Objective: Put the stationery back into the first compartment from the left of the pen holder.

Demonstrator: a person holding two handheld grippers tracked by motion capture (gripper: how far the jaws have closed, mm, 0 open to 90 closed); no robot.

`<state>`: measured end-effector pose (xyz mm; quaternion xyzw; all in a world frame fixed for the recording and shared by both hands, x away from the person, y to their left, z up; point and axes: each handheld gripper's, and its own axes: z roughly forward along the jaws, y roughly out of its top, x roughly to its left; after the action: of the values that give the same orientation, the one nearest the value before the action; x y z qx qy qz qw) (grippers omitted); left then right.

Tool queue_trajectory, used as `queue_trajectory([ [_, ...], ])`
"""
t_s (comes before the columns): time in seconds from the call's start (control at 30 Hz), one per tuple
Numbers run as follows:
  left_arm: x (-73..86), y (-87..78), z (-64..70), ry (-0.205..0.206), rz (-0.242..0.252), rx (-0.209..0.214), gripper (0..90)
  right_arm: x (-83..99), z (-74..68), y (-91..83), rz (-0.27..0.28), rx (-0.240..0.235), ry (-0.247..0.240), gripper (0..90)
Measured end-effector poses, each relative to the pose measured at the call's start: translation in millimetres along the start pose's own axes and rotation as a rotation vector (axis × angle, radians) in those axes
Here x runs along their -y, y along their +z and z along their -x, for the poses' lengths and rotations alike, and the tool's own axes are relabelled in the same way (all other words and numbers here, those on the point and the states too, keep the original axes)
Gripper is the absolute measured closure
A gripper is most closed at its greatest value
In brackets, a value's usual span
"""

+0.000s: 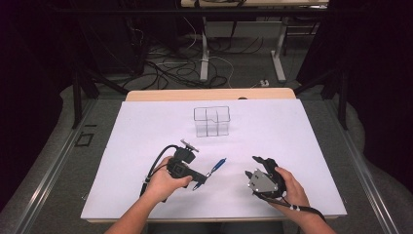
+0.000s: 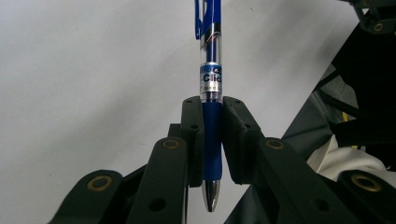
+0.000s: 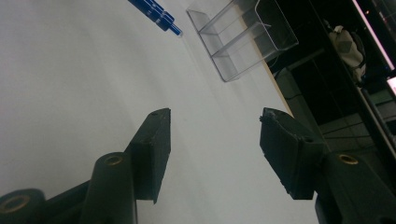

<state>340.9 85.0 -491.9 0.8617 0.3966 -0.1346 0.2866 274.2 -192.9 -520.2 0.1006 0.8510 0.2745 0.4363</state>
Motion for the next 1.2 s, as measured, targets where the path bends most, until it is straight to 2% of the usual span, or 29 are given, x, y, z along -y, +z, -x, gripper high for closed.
queue_trajectory([
  [0.03, 0.0, 0.0, 0.0, 0.000, 0.000, 0.000, 80.0, -0.9, -1.5, 0.3, 0.000, 0.001, -0.021, 43.6],
  [0.07, 0.0, 0.3, 0.5, 0.000, 0.002, 0.000, 79.9, -1.0, -3.9, 1.4, 0.013, 0.003, -0.025, 43.9],
  [0.13, -0.1, 0.3, 1.8, -0.003, -0.001, 0.004, 80.0, -2.5, -6.5, 1.0, -0.003, 0.001, -0.046, 44.2],
  [0.2, -0.3, 0.5, 2.4, 0.003, 0.000, 0.004, 79.9, -2.8, -7.6, 2.2, 0.015, -0.001, -0.058, 44.2],
  [0.23, -0.6, 0.5, 3.0, 0.010, -0.003, 0.005, 79.9, -4.0, -9.3, 1.6, 0.006, 0.004, -0.046, 44.3],
  [0.37, -0.9, 0.8, 4.6, 0.009, 0.002, 0.012, 79.9, -5.1, -10.5, 1.6, 0.033, 0.000, -0.059, 44.9],
  [0.4, -0.9, 0.7, 5.5, 0.004, 0.001, 0.014, 79.9, -5.5, -11.8, 1.7, 0.036, 0.006, -0.043, 44.9],
  [0.47, -1.3, 0.8, 6.5, 0.006, 0.001, 0.015, 80.0, -5.9, -10.5, 0.5, 0.014, 0.004, -0.088, 45.0],
  [0.5, -1.7, 0.7, 6.5, 0.012, -0.002, 0.016, 80.0, -5.4, -10.7, 1.5, 0.030, 0.005, -0.099, 45.0],
  [0.53, -1.9, 0.8, 6.7, 0.012, -0.001, 0.017, 80.0, -6.0, -11.2, 0.5, 0.014, 0.001, -0.105, 45.0],
  [0.57, -2.8, 0.8, 6.6, 0.011, -0.003, 0.015, 79.9, -5.9, -10.8, 1.2, 0.023, -0.001, -0.127, 45.1],
  [0.6, -3.3, 0.6, 6.3, 0.010, -0.004, 0.017, 80.0, -5.7, -11.9, 1.5, 0.021, 0.003, -0.125, 45.1],
  [0.63, -3.7, 0.9, 6.0, 0.010, -0.002, 0.016, 79.9, -5.5, -12.0, 3.7, 0.041, 0.011, -0.153, 45.0],
  [0.67, -4.0, 1.0, 5.5, 0.014, -0.004, 0.016, 79.9, -5.6, -13.9, 4.7, 0.040, 0.005, -0.144, 45.1],
  [0.7, -4.2, 1.3, 5.6, 0.014, -0.005, 0.014, 80.0, -6.3, -12.9, 4.9, 0.039, 0.001, -0.185, 45.2],
  [0.87, -5.2, 1.7, 4.7, 0.012, -0.008, 0.015, 80.0, -13.2, -15.6, 5.6, 0.051, -0.001, -0.246, 50.3],
  [0.93, -5.5, 1.9, 4.4, 0.005, -0.011, 0.019, 80.0, -15.8, -17.2, 8.7, 0.052, -0.016, -0.268, 50.8],
  [0.97, -5.5, 2.2, 4.1, 0.003, -0.012, 0.020, 80.0, -16.8, -18.1, 10.2, 0.045, 0.001, -0.288, 50.8],
  [1.0, -5.5, 2.5, 3.8, 0.003, -0.014, 0.020, 80.0, -18.2, -18.6, 12.0, 0.040, -0.006, -0.295, 50.7],
  [1.13, -5.6, 2.5, 1.4, 0.002, -0.014, 0.019, 80.0, -25.8, -20.8, 18.6, 0.053, -0.012, -0.364, 52.9],
  [1.2, -5.4, 2.3, 0.1, -0.008, -0.012, 0.018, 80.0, -29.0, -23.0, 20.6, 0.059, -0.014, -0.379, 54.6],
])
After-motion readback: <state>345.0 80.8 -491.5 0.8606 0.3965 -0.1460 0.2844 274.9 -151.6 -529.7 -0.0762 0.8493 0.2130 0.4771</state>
